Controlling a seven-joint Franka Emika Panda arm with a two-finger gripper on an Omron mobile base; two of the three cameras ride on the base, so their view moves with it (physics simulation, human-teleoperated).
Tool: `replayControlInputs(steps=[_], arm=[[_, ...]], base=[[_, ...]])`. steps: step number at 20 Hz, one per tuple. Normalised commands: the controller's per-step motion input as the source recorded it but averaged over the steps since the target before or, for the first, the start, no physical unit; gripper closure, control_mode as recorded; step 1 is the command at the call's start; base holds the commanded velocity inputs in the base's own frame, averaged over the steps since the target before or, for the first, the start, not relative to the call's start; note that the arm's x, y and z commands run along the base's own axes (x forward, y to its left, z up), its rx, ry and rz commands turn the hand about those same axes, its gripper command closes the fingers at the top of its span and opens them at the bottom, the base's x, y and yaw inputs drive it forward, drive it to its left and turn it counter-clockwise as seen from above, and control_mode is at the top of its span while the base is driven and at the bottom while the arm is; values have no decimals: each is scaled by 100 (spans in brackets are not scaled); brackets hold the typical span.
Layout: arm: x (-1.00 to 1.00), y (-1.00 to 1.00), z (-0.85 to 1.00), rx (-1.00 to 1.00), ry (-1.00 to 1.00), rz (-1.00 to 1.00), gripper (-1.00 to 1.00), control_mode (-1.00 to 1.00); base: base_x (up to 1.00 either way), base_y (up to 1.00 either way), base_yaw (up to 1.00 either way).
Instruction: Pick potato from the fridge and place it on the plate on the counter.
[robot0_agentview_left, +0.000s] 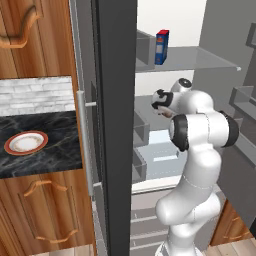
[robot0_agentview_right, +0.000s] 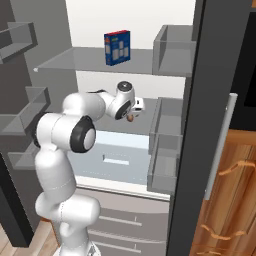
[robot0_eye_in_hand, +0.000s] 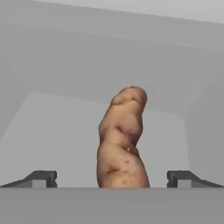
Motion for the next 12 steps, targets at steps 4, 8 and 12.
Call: replayControlInputs(steps=[4, 8, 12], arm=[[23, -6, -12, 0, 0, 0, -100, -100], [8, 0, -24, 0, 0, 0, -100, -100], [0, 0, -30, 0, 0, 0, 100, -100]], base=[[0, 0, 0], [0, 0, 0], [0, 0, 0]])
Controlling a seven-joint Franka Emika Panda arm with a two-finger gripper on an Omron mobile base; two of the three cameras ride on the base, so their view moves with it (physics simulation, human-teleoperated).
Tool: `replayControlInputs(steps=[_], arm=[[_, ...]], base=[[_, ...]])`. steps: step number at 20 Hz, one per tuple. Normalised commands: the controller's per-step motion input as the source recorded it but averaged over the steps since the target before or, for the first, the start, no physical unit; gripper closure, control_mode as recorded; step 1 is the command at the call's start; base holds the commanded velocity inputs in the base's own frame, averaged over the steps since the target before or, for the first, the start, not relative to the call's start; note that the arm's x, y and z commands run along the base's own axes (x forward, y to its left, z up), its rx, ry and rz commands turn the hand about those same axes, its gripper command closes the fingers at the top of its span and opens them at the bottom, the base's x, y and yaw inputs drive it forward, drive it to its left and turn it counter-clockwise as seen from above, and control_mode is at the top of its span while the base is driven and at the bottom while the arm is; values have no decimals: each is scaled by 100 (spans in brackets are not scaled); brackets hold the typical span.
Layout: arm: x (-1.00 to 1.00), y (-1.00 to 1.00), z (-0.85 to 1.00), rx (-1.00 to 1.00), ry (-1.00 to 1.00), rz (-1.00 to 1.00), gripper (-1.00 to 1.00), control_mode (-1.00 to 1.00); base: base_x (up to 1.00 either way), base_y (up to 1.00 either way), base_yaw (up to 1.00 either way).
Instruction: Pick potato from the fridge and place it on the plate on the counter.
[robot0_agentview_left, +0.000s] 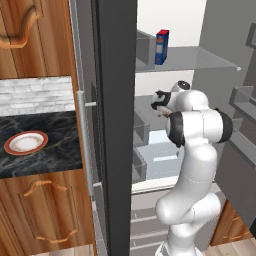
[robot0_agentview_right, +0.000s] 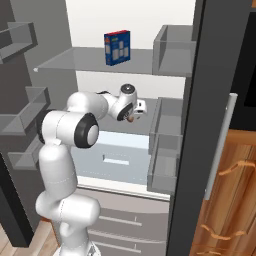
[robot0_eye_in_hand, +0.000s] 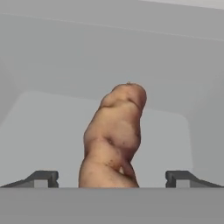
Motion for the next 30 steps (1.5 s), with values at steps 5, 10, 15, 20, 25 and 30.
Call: replayControlInputs(steps=[5, 10, 15, 20, 25, 30], arm=[[1, 0, -25, 0, 0, 0, 100, -100], [-10, 0, -2, 0, 0, 0, 100, -100], [-65, 3, 19, 0, 0, -4, 100, -100], [-79, 23, 44, 0, 0, -5, 100, -100], [-99, 26, 29, 0, 0, -4, 100, -100], [-100, 32, 26, 0, 0, -6, 100, -100]], base=[[0, 0, 0], [0, 0, 0], [0, 0, 0], [0, 0, 0], [0, 0, 0], [0, 0, 0]])
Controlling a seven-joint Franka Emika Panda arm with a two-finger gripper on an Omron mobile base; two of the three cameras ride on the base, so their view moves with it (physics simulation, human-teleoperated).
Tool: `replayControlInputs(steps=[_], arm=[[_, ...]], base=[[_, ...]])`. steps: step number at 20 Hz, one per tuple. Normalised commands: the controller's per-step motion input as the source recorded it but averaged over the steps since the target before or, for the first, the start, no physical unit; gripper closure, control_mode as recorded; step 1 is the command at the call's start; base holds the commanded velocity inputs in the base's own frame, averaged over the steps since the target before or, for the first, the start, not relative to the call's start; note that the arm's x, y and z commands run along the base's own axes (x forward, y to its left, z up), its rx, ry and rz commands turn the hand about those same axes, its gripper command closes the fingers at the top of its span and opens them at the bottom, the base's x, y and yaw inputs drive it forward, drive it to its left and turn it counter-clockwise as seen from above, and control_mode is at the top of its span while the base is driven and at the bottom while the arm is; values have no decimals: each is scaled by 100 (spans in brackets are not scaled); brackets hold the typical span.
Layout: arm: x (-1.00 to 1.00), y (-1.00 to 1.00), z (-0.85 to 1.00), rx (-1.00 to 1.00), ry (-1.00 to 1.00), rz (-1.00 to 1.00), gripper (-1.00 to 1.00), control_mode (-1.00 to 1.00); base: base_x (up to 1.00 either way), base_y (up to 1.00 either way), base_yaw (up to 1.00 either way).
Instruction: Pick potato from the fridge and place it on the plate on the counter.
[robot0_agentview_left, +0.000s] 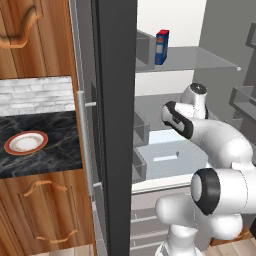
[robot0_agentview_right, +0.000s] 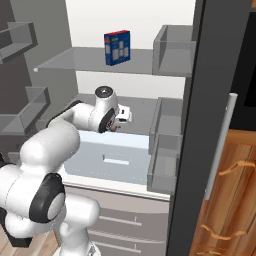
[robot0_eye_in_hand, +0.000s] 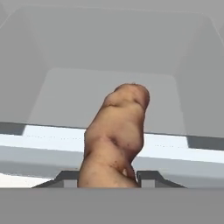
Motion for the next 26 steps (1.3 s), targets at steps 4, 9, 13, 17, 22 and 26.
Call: replayControlInputs(steps=[4, 9, 13, 17, 22, 26], arm=[[-100, 19, 47, 0, 0, -3, 100, -100], [-100, 8, 37, 0, 0, 0, 100, -100], [-83, 9, 38, 0, 3, 0, 100, -100], [-80, 4, 35, 0, 5, 0, 100, -100], [-68, 16, 56, 0, 10, 0, 100, -100], [-69, 17, 57, 0, 11, -1, 100, -100]], base=[[0, 0, 0], [0, 0, 0], [0, 0, 0], [0, 0, 0], [0, 0, 0], [0, 0, 0]])
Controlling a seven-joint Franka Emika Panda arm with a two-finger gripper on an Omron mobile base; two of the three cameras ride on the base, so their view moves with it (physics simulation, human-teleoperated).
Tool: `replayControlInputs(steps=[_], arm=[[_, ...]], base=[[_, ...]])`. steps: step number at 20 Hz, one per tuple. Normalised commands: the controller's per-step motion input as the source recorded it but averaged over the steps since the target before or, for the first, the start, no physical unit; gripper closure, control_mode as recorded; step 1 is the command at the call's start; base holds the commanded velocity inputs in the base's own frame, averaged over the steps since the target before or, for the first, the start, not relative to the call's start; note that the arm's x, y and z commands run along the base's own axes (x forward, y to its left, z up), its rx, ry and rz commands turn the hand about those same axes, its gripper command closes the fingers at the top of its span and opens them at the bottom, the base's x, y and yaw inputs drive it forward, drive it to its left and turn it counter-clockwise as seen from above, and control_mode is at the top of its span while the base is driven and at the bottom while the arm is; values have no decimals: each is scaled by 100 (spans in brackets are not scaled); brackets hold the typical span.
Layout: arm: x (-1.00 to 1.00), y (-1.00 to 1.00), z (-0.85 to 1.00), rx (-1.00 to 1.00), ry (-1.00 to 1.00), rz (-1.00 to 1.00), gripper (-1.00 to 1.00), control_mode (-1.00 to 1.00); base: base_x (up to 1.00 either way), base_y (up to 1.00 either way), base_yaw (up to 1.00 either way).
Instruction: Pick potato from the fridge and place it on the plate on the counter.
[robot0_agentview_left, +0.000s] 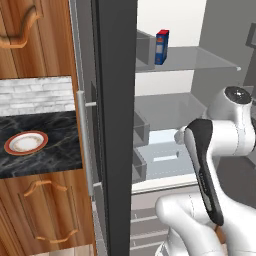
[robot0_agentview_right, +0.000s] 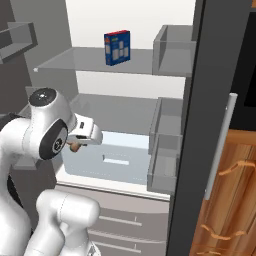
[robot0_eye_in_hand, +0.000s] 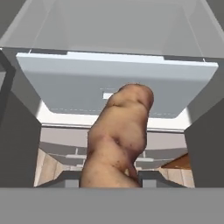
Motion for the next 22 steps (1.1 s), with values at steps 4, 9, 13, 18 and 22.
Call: replayControlInputs(steps=[4, 9, 13, 18, 22], arm=[[-77, 2, 53, 0, 7, 0, 100, -100], [-79, 0, 51, 0, 5, 0, 100, -100], [-73, 0, 47, 0, 4, 0, 100, -100], [-63, 1, 26, 0, 2, 0, 100, -100], [-50, 5, 26, 0, 6, -2, 100, -100]], base=[[0, 0, 0], [0, 0, 0], [0, 0, 0], [0, 0, 0], [0, 0, 0]])
